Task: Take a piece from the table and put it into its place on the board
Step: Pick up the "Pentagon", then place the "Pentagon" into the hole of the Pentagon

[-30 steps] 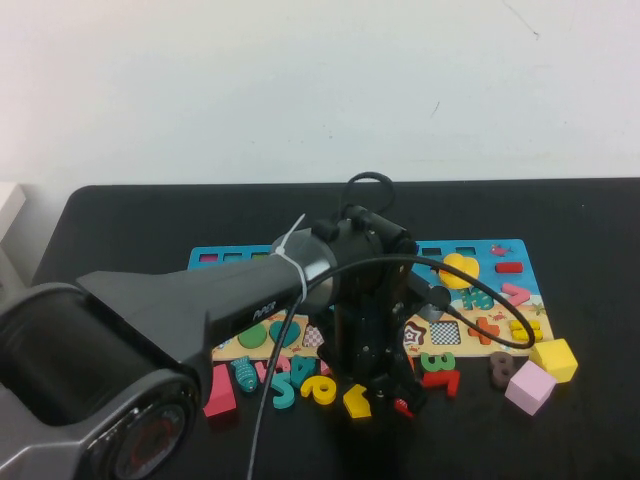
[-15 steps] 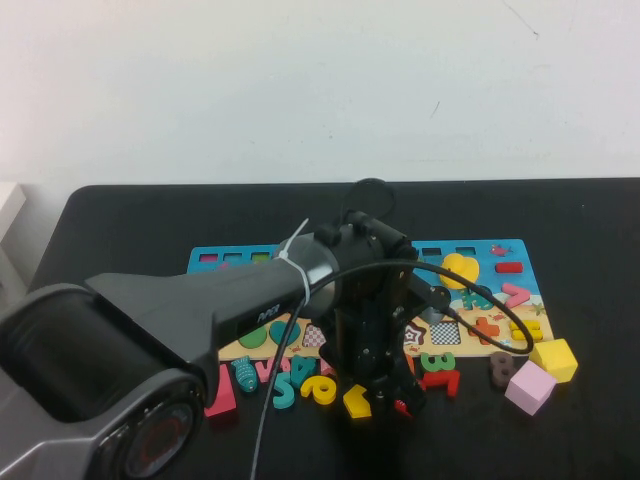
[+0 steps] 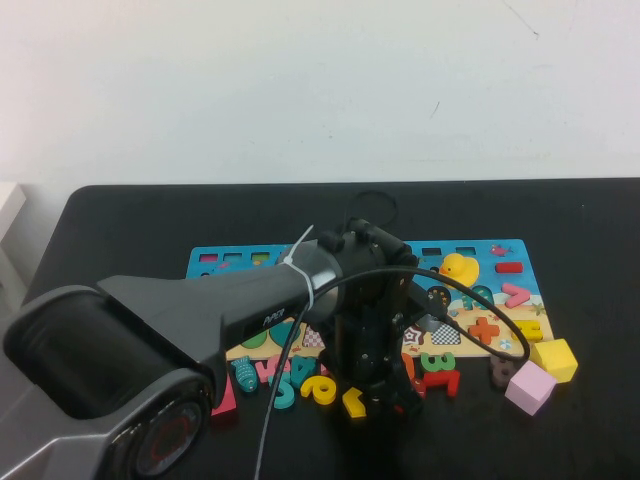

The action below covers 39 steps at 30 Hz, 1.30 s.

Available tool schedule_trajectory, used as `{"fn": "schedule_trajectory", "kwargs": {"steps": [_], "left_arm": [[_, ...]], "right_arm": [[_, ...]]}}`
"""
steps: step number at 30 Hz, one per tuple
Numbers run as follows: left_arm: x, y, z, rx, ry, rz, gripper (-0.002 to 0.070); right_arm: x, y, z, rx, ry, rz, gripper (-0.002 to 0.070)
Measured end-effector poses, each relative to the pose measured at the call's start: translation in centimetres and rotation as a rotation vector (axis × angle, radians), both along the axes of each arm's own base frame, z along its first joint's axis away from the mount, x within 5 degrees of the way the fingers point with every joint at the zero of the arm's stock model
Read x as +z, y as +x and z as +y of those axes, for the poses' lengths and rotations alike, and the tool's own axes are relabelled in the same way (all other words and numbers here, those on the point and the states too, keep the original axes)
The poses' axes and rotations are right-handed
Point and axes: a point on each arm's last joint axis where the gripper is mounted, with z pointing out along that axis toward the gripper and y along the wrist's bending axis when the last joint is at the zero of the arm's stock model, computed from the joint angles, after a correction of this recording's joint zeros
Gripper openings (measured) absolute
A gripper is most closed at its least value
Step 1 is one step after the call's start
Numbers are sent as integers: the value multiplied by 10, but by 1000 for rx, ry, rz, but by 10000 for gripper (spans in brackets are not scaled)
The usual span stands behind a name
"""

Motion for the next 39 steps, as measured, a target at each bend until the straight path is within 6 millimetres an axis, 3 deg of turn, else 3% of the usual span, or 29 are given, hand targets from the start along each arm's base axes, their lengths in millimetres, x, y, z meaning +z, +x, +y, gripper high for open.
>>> {"fn": "schedule_trajectory", "kwargs": {"steps": [5, 16, 27, 39], "left_arm": [[-2, 1, 0, -7, 6, -2, 314], [-1, -1, 2, -19, 32, 26, 313], [46, 1, 13, -75, 76, -97, 313], [54, 13, 8, -17, 0, -189, 313]], "right_arm": [[0, 0, 0, 0, 0, 0, 19], [0, 0, 0, 0, -2, 0, 19], [0, 0, 0, 0, -2, 0, 19], [0, 0, 0, 0, -2, 0, 19]]}}
